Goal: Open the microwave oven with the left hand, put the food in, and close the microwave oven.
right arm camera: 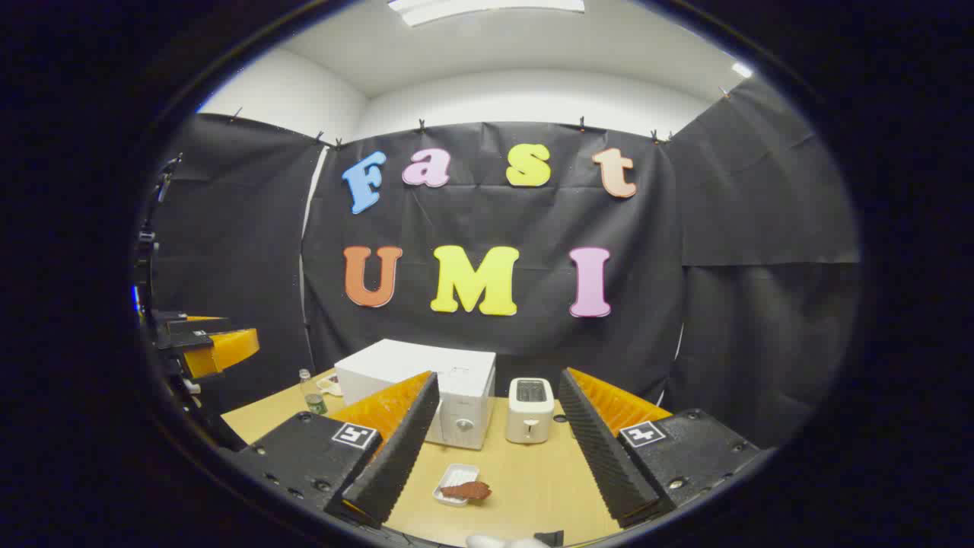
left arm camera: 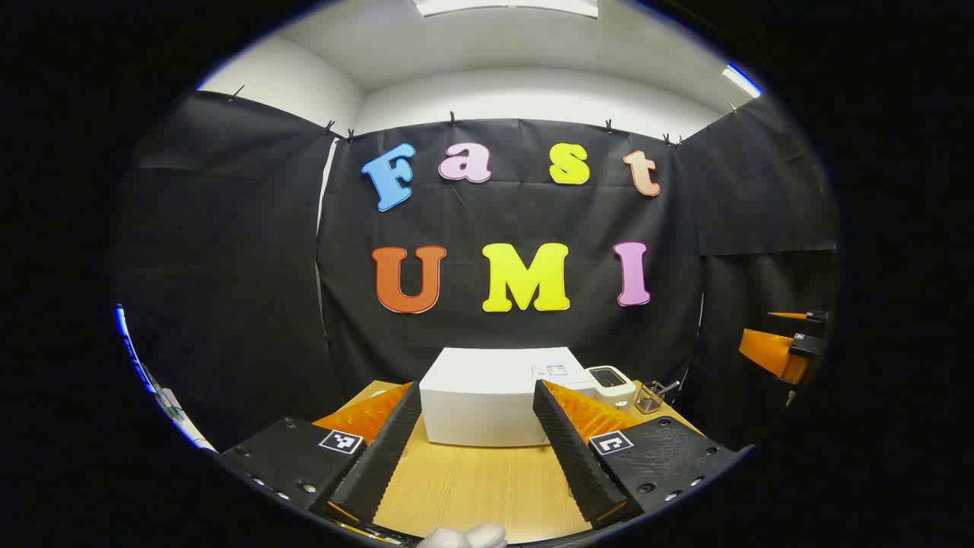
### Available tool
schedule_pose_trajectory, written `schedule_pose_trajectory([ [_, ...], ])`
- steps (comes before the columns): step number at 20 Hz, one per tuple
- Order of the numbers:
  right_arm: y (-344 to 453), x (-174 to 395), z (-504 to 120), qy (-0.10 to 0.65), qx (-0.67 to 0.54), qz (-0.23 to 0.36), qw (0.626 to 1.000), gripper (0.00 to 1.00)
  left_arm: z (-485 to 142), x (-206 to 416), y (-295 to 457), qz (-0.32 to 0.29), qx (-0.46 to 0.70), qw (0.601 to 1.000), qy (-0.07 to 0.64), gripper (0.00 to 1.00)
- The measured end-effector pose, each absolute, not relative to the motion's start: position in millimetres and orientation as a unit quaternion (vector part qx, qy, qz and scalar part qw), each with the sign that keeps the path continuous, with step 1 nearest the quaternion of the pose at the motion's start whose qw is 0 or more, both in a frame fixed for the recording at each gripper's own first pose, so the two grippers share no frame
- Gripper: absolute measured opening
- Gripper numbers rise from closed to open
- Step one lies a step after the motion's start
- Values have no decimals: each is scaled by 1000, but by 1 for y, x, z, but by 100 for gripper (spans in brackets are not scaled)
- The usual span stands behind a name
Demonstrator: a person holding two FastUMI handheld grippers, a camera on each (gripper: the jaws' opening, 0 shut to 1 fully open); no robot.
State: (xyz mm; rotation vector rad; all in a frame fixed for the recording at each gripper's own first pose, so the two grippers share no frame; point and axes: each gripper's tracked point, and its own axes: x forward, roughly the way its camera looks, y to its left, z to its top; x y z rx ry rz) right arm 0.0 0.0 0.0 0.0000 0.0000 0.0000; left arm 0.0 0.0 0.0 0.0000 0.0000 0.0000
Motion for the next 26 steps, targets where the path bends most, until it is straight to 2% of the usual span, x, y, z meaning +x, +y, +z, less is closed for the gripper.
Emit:
schedule_pose_trajectory([
  [3,-8,3,7,-7,-2,-8,1000,100,5,1,2,3,12,1000,-5,82],
  [4,-10,3,7,-5,-2,-8,1000,100,7,3,6,6,18,1000,-7,92],
  [5,-13,3,10,-8,-1,-10,1000,91,10,5,9,9,22,1000,-7,92],
  [6,-17,3,12,-10,1,-13,1000,100,13,6,9,9,21,1000,-9,93],
  [15,-39,5,10,1,7,-28,1000,100,7,23,-10,-6,12,1000,-11,93],
  [20,-64,8,14,6,1,-36,999,100,-21,53,-32,-11,12,1000,1,93],
  [26,-106,12,4,31,15,-59,998,100,-88,105,-82,-34,3,999,19,93],
])
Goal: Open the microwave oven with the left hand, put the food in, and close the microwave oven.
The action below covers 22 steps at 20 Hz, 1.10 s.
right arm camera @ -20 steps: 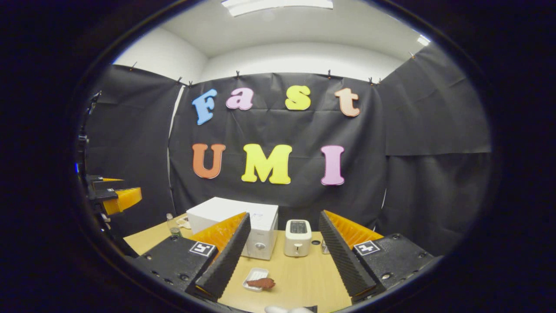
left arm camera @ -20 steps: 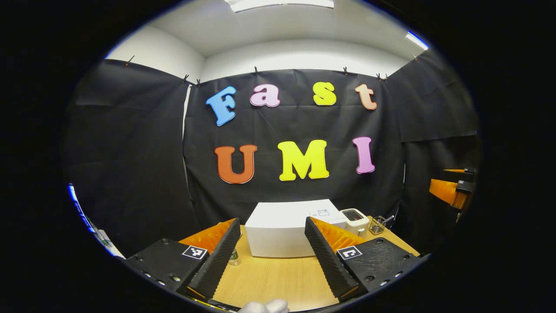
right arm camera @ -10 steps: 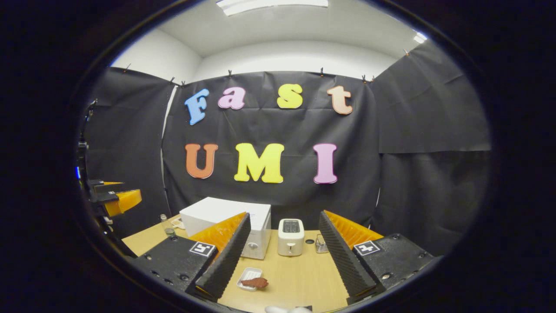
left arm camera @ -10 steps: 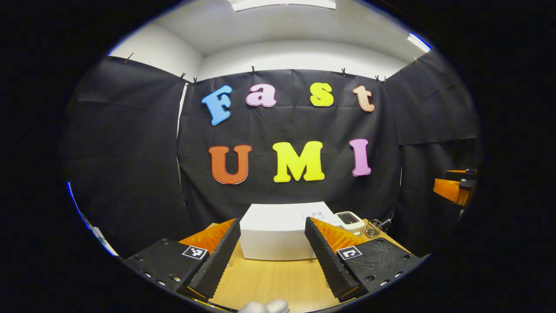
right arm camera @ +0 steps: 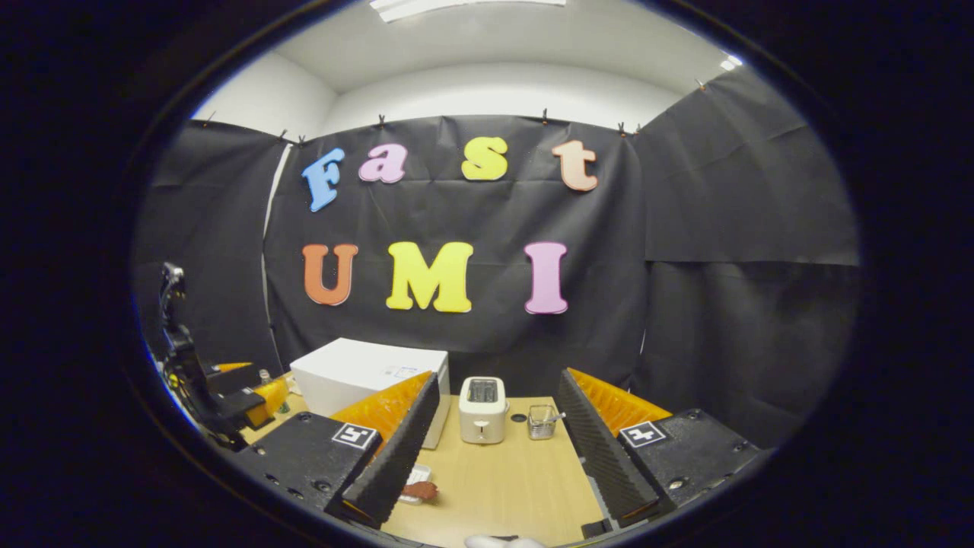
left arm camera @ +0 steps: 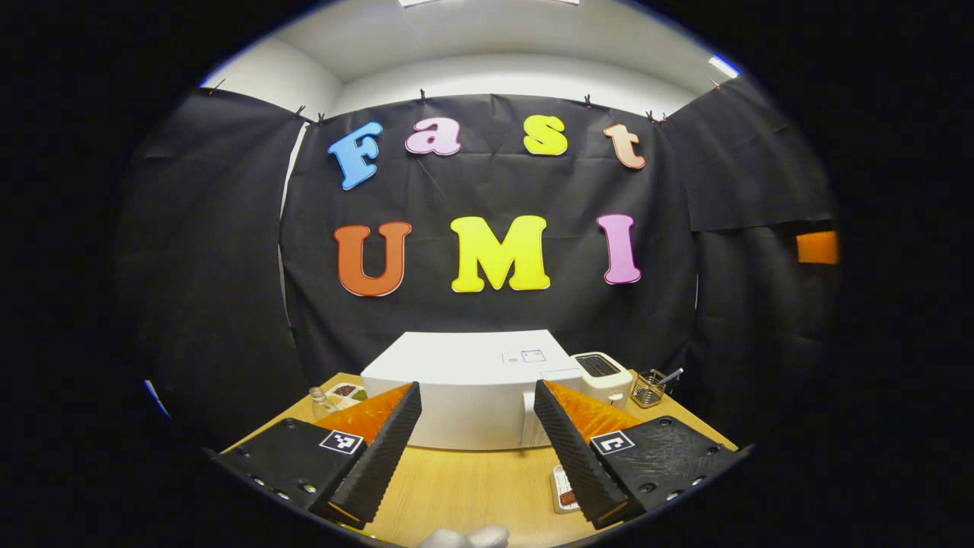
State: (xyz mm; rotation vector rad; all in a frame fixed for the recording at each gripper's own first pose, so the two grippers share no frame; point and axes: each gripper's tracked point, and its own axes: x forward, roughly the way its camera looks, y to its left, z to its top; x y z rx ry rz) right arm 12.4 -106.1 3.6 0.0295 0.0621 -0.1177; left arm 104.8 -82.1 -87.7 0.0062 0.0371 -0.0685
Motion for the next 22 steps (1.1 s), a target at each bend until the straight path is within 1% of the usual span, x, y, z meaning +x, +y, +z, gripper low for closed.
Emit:
schedule_pose_trajectory([
  [1,-114,12,0,39,16,-64,997,91,-102,113,-93,-42,3,999,21,93],
  [3,-131,9,-7,54,12,-80,995,91,-129,131,-112,-53,9,998,26,93],
  [4,-140,8,-10,61,7,-88,994,100,-143,144,-124,-62,17,998,27,93],
  [7,-171,2,-15,77,5,-122,990,100,-186,180,-150,-82,38,995,46,93],
  [8,-180,1,-18,80,5,-132,988,100,-201,193,-155,-83,41,994,56,86],
  [9,-189,1,-22,85,2,-142,986,100,-210,207,-163,-87,41,994,58,88],
  [10,-196,0,-26,92,-4,-150,984,100,-222,220,-168,-87,39,993,70,95],
  [12,-205,1,-34,109,-7,-157,982,100,-243,246,-170,-76,34,993,84,96],
  [13,-207,3,-38,114,0,-158,981,91,-248,258,-169,-67,32,994,84,96],
  [14,-208,6,-41,120,5,-157,980,100,-255,269,-168,-61,29,994,86,96],
  [17,-212,15,-52,132,16,-155,979,100,-271,289,-164,-49,13,993,104,93],
  [18,-212,18,-55,136,21,-154,978,100,-274,293,-163,-46,9,993,107,86],
  [19,-211,21,-59,140,26,-151,978,100,-276,296,-161,-44,7,993,108,84],
  [20,-212,24,-62,144,29,-150,978,100,-278,297,-161,-48,6,993,110,75],
  [21,-212,26,-64,146,33,-150,977,100,-279,300,-161,-53,4,993,108,70],
  [22,-212,28,-65,147,37,-151,977,100,-277,297,-162,-58,0,992,108,46],
])
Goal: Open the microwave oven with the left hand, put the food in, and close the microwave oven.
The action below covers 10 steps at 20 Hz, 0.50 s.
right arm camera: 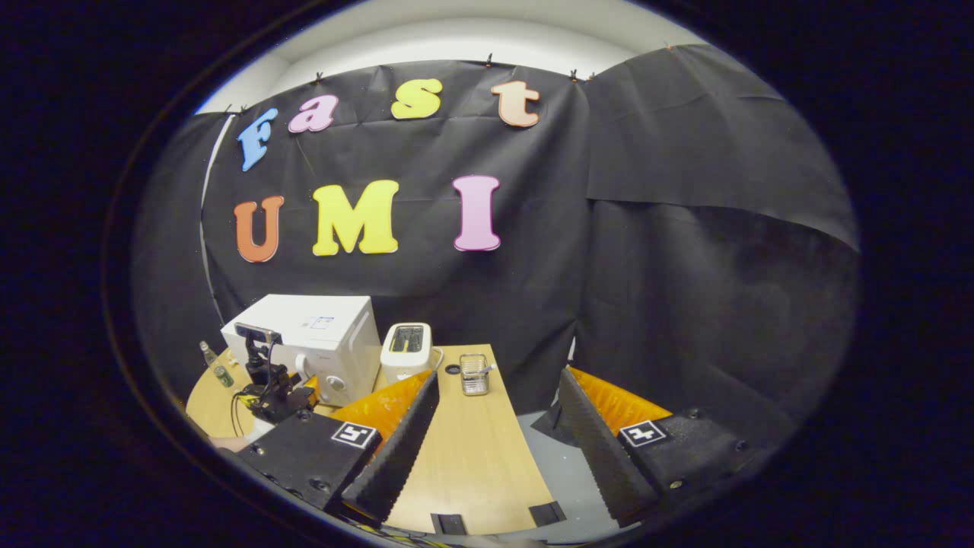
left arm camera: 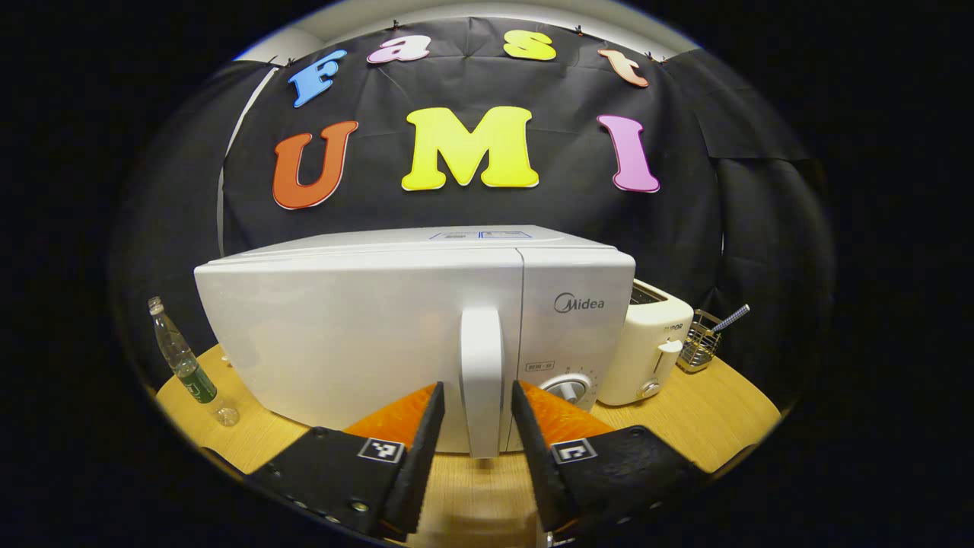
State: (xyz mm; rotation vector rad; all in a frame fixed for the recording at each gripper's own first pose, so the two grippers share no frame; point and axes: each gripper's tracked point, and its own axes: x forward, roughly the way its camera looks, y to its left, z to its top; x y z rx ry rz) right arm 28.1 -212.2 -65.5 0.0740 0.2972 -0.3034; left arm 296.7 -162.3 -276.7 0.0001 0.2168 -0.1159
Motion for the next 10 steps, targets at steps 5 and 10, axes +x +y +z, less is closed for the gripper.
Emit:
schedule_pose_trajectory([
  [5,-208,36,-64,148,35,-146,977,100,-274,296,-165,-70,2,992,101,34],
  [10,-197,43,-59,146,22,-132,980,100,-274,297,-164,-61,6,993,103,13],
])
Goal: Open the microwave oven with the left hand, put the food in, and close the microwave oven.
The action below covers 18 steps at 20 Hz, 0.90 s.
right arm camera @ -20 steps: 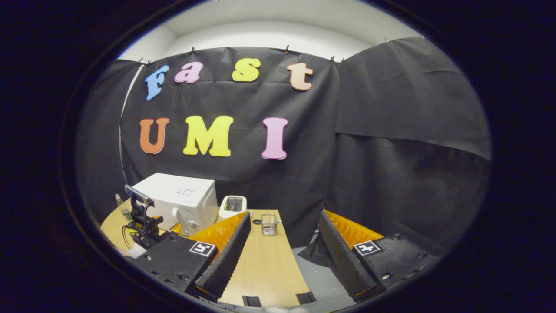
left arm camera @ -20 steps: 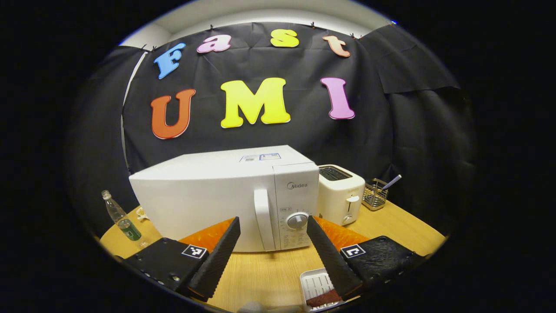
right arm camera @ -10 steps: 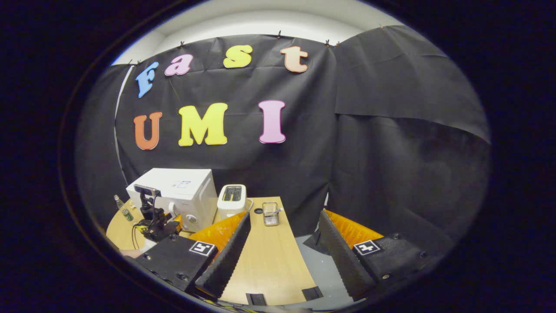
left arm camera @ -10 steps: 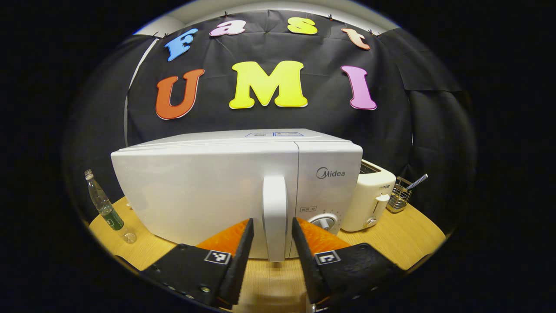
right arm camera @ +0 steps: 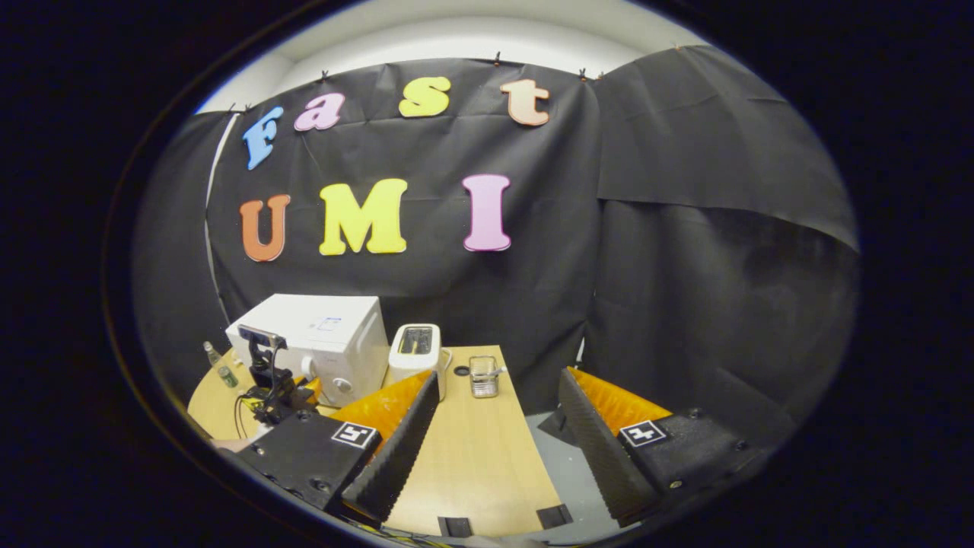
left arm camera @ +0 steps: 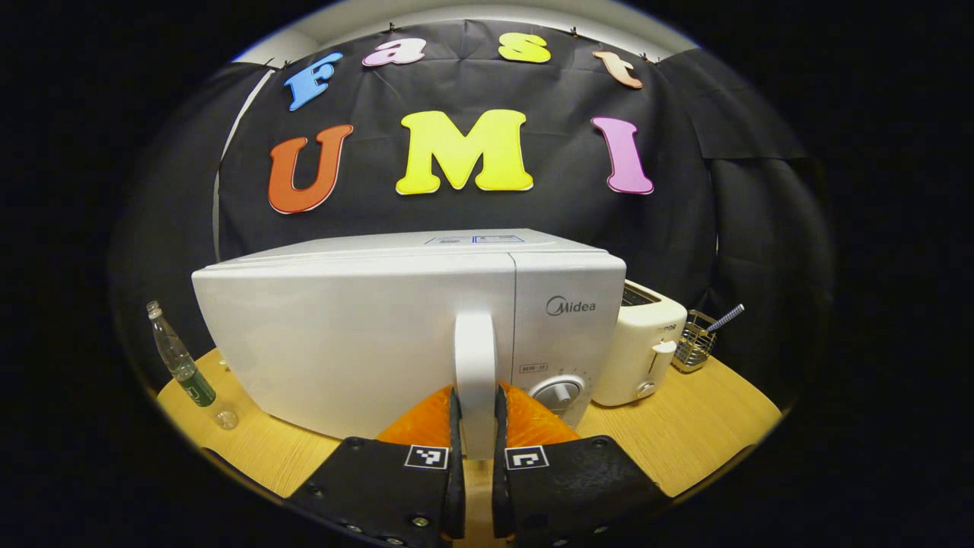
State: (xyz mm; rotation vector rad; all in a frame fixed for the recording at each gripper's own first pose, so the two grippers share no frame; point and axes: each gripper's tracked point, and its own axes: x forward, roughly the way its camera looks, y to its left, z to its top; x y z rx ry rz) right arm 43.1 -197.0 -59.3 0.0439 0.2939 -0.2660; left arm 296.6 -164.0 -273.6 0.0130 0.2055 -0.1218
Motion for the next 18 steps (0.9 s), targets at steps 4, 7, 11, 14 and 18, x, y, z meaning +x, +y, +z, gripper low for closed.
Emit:
schedule_pose_trajectory([
  [4,-196,46,-56,143,16,-127,981,92,-274,294,-163,-65,6,992,106,13],
  [7,-191,50,-56,142,21,-119,983,100,-277,288,-163,-64,5,991,120,13],
  [11,-176,58,-62,141,25,-99,985,91,-279,244,-149,-77,9,990,121,13],
  [14,-157,64,-66,140,28,-79,987,92,-282,211,-133,-82,7,988,133,13],
  [18,-124,64,-69,139,30,-49,989,92,-285,176,-108,-69,15,986,149,14],
])
